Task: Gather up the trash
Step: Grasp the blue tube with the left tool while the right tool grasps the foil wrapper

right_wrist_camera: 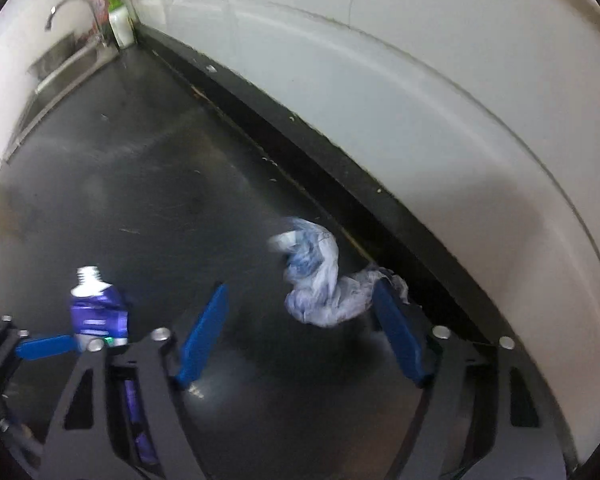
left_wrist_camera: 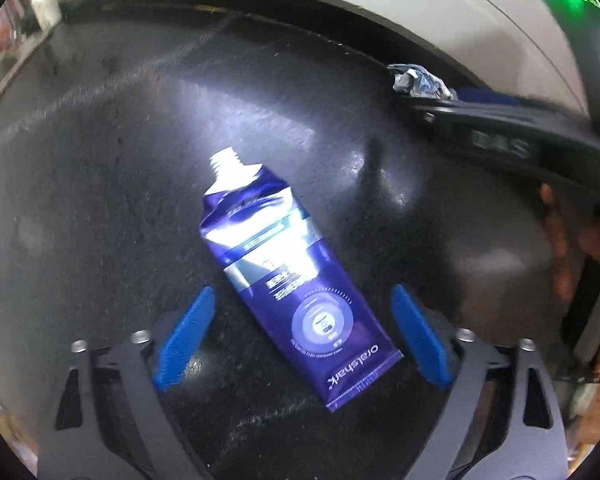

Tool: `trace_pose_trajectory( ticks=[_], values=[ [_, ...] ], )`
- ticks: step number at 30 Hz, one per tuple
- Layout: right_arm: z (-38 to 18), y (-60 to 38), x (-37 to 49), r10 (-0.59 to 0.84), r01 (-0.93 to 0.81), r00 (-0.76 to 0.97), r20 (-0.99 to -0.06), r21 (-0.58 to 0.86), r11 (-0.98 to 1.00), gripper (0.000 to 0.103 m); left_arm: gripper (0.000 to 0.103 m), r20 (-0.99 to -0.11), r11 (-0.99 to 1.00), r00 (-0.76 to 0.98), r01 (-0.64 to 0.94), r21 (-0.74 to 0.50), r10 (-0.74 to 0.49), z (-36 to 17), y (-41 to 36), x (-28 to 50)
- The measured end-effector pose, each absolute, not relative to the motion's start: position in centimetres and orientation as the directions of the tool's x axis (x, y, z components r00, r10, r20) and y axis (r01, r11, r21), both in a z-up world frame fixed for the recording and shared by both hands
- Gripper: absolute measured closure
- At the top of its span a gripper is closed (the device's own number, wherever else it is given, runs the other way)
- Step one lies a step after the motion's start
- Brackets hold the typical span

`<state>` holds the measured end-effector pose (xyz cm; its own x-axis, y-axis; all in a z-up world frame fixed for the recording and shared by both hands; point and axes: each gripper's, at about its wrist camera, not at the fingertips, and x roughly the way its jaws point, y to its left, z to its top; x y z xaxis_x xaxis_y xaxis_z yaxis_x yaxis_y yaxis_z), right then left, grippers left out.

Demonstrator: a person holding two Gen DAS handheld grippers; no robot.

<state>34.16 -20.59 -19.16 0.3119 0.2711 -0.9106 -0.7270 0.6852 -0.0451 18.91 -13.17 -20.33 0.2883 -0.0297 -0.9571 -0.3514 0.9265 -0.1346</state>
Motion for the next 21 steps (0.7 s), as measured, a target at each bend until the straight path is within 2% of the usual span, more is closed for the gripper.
trace_pose_trajectory(
  ticks=[1,2,3,4,6,7,8,9,14,19,21],
  values=[
    [-19.2,-20.4,34.1,0.271,-0.737,0.332,-0.904,-0.069,0.672,0.034,0.031,-0.956,0.931,0.291,-0.341,-0.126,-0.023,-20.3,-13.5,19.0],
    [-19.0,-20.3,34.0,0.274,-0.747,0.344,-0.898,-0.085,0.659,0.047,0.036,-0.956,0.937,0.294,-0.33,-0.117,-0.016,-20.2,-13.9,19.1],
    [-18.9,-20.2,33.9,0.271,-0.752,0.358,-0.894,-0.104,0.65,0.059,0.049,-0.954,0.938,0.298,-0.327,-0.117,-0.015,-20.1,-14.1,19.0],
    [-19.0,-20.0,33.9,0.255,-0.753,0.376,-0.891,-0.134,0.644,0.064,0.061,-0.951,0.936,0.308,-0.325,-0.139,-0.035,-20.0,-14.2,18.9],
    [-19.1,-20.2,34.1,0.254,-0.754,0.383,-0.888,-0.142,0.641,0.07,0.079,-0.945,0.923,0.315,-0.33,-0.199,-0.09,-20.0,-14.1,18.7],
    [-19.0,-20.4,34.2,0.262,-0.751,0.376,-0.889,-0.127,0.647,0.072,0.086,-0.943,0.915,0.313,-0.336,-0.224,-0.116,-20.1,-13.9,18.7],
    [-19.0,-20.8,34.4,0.268,-0.746,0.362,-0.893,-0.105,0.658,0.08,0.089,-0.938,0.907,0.313,-0.335,-0.256,-0.149,-20.0,-13.9,18.7],
    [-19.0,-21.1,34.5,0.272,-0.738,0.356,-0.894,-0.091,0.668,0.08,0.103,-0.934,0.902,0.314,-0.331,-0.276,-0.171,-19.9,-13.7,18.7],
    [-18.3,-22.5,33.4,0.307,-0.716,0.348,-0.886,-0.039,0.697,0.081,0.103,-0.905,0.879,0.326,-0.298,-0.373,-0.273,-19.0,-13.2,18.7],
    [-17.5,-23.6,32.7,0.306,-0.702,0.361,-0.881,-0.041,0.711,0.081,0.103,-0.907,0.887,0.335,-0.294,-0.357,-0.254,-17.9,-12.7,18.7],
    [-17.4,-23.7,32.8,0.302,-0.688,0.367,-0.88,-0.038,0.725,0.081,0.103,-0.922,0.906,0.32,-0.286,-0.312,-0.217,-18.1,-13.2,19.7]
  ],
)
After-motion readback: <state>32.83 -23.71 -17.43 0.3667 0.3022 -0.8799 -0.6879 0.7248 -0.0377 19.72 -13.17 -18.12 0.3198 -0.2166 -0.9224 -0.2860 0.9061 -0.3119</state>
